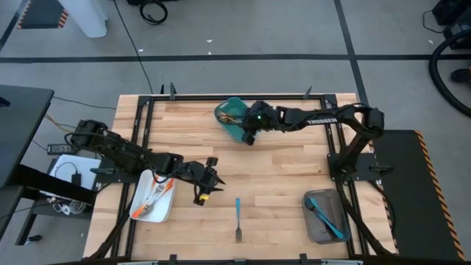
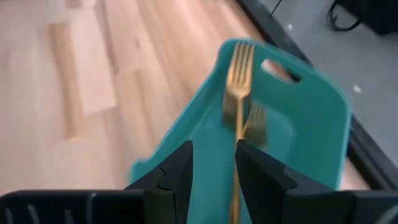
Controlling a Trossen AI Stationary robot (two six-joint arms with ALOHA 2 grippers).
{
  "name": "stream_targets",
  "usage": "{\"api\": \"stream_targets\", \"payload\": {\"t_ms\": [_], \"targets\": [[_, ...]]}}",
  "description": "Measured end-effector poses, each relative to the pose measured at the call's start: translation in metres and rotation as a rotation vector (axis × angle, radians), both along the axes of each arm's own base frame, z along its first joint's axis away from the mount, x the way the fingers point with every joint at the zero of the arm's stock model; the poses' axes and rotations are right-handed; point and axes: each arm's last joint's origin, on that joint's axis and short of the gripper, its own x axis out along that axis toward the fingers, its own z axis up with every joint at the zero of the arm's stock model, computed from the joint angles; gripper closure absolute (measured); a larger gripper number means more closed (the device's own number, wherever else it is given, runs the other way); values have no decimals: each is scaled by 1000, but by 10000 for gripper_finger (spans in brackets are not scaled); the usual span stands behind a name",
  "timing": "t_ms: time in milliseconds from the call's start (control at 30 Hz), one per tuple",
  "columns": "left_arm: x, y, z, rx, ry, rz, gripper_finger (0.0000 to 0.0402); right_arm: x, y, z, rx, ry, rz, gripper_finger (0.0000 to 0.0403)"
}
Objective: Sort silverware by color (type)
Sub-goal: Put the fork into the white bin
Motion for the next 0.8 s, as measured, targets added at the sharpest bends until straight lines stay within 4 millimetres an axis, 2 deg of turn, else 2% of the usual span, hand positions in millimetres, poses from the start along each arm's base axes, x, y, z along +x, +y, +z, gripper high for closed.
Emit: {"api": "stream_targets", "payload": {"t_ms": [200, 600, 800], "targets": [[2, -1, 4, -18, 19, -22, 285, -11, 28, 5, 35, 65, -7, 274], [8, -1, 14, -13, 6, -55, 285, -39, 85, -18, 1, 28, -73, 274], [10, -2, 13, 0, -5, -70, 285, -50, 118, -33, -32, -60, -65, 274]]}}
